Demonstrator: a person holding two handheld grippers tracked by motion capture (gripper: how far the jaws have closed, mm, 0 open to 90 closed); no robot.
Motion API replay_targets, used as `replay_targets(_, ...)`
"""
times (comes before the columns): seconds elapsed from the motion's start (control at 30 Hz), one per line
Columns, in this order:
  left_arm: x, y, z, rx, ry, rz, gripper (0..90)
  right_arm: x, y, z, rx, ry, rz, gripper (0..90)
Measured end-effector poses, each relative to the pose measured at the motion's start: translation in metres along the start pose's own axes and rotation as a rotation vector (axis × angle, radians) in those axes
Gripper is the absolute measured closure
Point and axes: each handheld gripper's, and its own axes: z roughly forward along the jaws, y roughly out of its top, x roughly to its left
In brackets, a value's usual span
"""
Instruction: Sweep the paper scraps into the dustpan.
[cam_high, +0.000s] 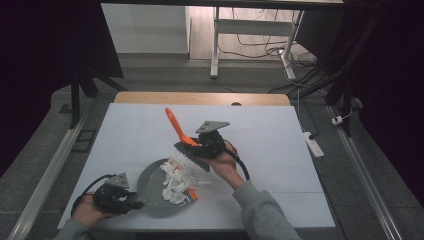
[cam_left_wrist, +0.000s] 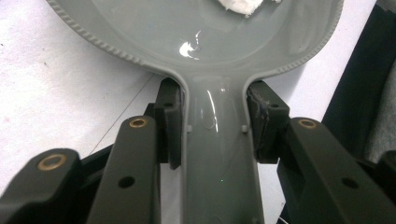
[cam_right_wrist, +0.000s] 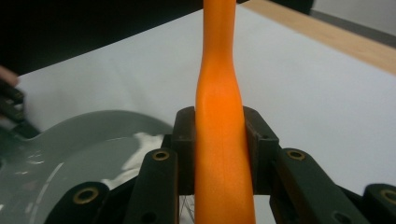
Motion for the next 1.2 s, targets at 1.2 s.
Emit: replay_targets(1.2,0.0,0.002,0.002,0.001,0.003,-0.006,60.9,-0.017,-0.011,0.052,0.109,-0.084,0.077,69.6)
